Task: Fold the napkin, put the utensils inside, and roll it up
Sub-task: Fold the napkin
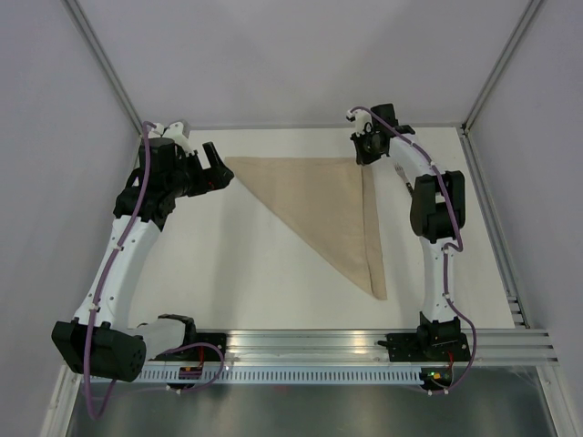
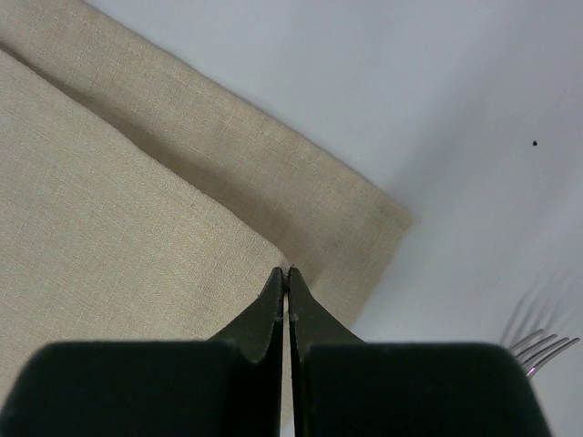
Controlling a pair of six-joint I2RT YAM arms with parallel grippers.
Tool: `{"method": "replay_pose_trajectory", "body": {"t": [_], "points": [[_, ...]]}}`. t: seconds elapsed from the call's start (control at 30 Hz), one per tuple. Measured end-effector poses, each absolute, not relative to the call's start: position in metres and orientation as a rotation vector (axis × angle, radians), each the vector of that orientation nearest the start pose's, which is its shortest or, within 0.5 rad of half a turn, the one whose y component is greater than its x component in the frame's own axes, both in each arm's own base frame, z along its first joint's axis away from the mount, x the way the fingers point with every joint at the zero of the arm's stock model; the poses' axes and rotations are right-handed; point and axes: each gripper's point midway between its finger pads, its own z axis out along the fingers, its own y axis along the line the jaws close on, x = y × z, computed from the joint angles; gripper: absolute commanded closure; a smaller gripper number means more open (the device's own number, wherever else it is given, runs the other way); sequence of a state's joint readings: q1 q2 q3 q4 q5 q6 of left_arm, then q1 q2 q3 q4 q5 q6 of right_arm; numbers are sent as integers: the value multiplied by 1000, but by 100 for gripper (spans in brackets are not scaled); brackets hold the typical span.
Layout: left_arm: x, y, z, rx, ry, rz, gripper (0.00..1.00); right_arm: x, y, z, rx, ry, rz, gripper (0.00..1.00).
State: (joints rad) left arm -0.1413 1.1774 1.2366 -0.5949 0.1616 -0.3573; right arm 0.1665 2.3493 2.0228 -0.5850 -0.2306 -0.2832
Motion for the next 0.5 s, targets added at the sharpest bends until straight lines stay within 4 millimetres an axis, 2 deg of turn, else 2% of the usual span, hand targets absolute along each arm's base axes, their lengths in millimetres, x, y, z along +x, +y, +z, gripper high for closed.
{"method": "replay_pose_trajectory", "body": {"t": [0.5], "points": [[341,-91,273,-133,2132,-465,1,574,113,82,-613,2342,215,100]]}}
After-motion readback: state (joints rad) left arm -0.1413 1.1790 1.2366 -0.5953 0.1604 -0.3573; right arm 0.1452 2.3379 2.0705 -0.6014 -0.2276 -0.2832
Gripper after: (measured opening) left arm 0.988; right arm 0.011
